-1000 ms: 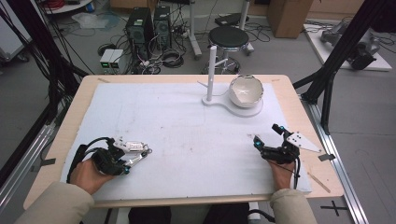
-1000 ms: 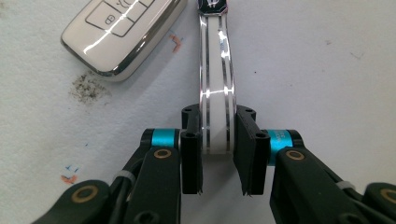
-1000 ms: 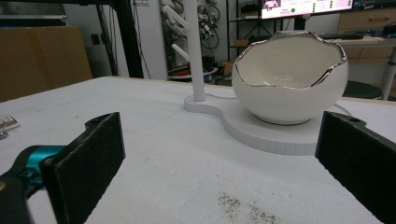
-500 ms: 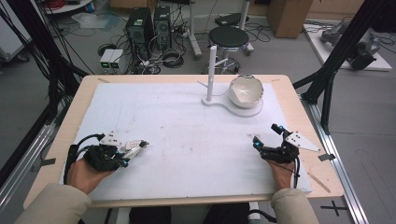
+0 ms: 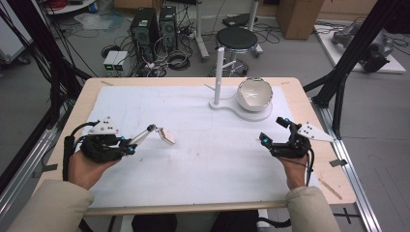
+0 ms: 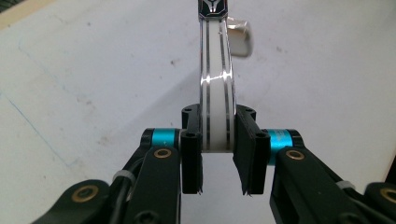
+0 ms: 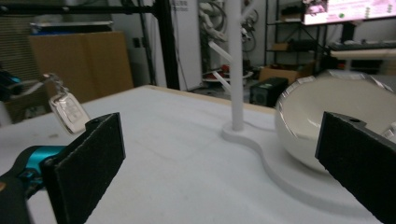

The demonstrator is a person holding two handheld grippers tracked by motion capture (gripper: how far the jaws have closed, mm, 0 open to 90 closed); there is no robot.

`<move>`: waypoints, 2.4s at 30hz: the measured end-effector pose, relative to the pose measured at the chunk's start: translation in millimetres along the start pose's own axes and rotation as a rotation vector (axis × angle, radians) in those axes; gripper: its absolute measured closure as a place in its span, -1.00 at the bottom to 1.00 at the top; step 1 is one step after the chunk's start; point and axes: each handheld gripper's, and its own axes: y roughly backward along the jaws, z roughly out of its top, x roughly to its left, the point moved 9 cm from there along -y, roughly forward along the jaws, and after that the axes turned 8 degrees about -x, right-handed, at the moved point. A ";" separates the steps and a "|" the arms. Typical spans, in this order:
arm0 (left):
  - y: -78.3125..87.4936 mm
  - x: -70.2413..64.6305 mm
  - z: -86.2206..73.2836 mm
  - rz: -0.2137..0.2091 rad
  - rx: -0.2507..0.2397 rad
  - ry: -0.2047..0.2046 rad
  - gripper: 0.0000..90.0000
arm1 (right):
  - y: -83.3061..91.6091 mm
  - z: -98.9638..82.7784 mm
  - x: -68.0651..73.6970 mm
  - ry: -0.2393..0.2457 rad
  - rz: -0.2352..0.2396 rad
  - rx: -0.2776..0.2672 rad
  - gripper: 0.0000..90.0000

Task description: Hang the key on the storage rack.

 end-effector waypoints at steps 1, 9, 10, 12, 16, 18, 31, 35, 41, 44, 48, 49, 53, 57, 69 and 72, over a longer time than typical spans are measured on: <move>-0.2 0.0 1.4 0.000 -0.001 -0.004 0.63 | -6.6 13.3 4.8 0.011 0.033 -0.015 -0.99; -7.1 -2.5 15.3 -0.040 -0.029 -0.007 0.63 | -34.4 48.3 26.3 0.039 0.183 0.006 -0.99; -8.3 -3.6 17.4 -0.051 -0.031 -0.010 0.63 | -38.4 51.1 29.6 0.041 0.206 0.018 -0.99; -11.0 -5.1 22.2 -0.073 -0.039 -0.023 0.63 | -51.1 59.5 38.3 0.059 0.271 0.051 -0.99; -17.7 -8.4 33.2 -0.124 -0.048 -0.060 0.63 | -62.9 67.0 45.9 0.075 0.323 0.068 -0.99; -21.8 -10.0 43.0 -0.151 -0.060 -0.092 0.63 | -71.3 70.3 52.5 0.086 0.362 0.098 -0.99; -45.4 -24.7 89.3 -0.392 -0.073 -0.179 0.63 | -103.7 78.0 81.7 0.106 0.512 0.225 -0.99; -55.0 -31.0 97.6 -0.457 -0.060 -0.211 0.63 | -109.1 76.5 87.1 0.121 0.543 0.247 -0.99; -69.1 -39.6 102.8 -0.518 -0.044 -0.239 0.64 | -121.8 65.6 94.2 0.172 0.575 0.327 -0.99; -73.5 -42.7 105.3 -0.530 -0.043 -0.237 0.64 | -128.8 57.2 101.1 0.222 0.614 0.391 -0.93; -74.7 -44.1 109.4 -0.544 -0.051 -0.235 0.64 | -131.8 52.5 107.2 0.237 0.648 0.433 -0.90; -74.5 -43.5 110.2 -0.547 -0.051 -0.236 0.64 | -133.6 51.1 108.1 0.250 0.653 0.440 -0.89; -73.5 -43.4 110.8 -0.559 -0.050 -0.243 0.64 | -136.4 45.2 112.2 0.252 0.686 0.480 -0.76; -72.7 -45.1 111.1 -0.565 -0.043 -0.256 0.64 | -136.3 40.6 116.7 0.263 0.727 0.512 -0.57; -76.9 -52.1 106.6 -0.569 -0.005 -0.291 0.64 | -133.8 24.4 126.5 0.361 0.795 0.644 -0.13; -77.5 -52.7 104.8 -0.570 0.006 -0.305 0.64 | -134.2 22.3 127.1 0.360 0.796 0.661 -0.04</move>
